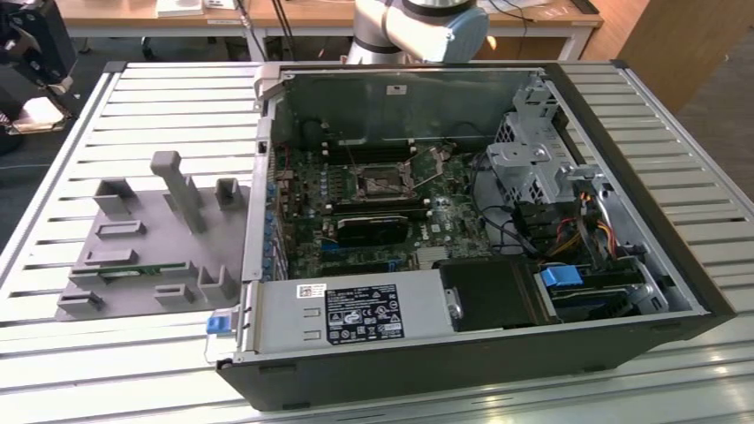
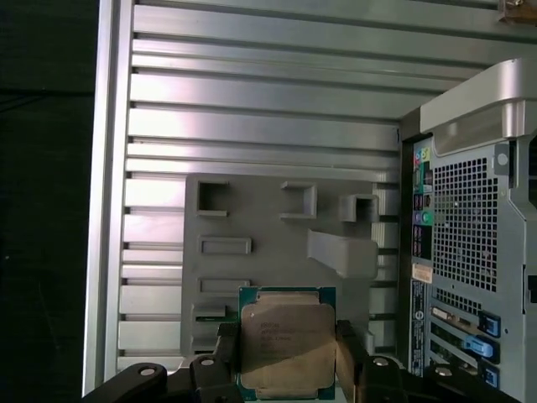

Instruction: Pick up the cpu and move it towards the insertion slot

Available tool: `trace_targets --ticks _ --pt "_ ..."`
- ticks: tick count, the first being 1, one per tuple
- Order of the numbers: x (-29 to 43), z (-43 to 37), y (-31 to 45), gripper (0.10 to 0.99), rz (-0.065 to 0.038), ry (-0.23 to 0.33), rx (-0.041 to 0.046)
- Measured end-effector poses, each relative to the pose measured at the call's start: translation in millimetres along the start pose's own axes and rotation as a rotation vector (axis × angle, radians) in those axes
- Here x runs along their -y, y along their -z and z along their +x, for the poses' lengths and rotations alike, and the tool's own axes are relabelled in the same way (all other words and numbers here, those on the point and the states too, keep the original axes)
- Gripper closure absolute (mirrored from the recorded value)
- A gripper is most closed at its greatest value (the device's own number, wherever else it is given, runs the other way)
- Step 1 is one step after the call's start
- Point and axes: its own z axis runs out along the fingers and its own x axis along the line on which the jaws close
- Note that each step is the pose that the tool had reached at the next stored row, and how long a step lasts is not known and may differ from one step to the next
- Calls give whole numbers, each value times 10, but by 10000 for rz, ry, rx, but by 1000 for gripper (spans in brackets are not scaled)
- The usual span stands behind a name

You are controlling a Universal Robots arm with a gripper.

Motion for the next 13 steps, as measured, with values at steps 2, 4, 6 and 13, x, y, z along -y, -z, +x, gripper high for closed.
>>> trace_targets --ticks 2,4,6,13 --pt "1 -51 -5 545 1 0 -1" --pt "2 -108 -11 545 0 0 -1" --pt "3 -165 -18 545 1 -1 -1" --pt "7 -361 -39 545 0 0 -2"
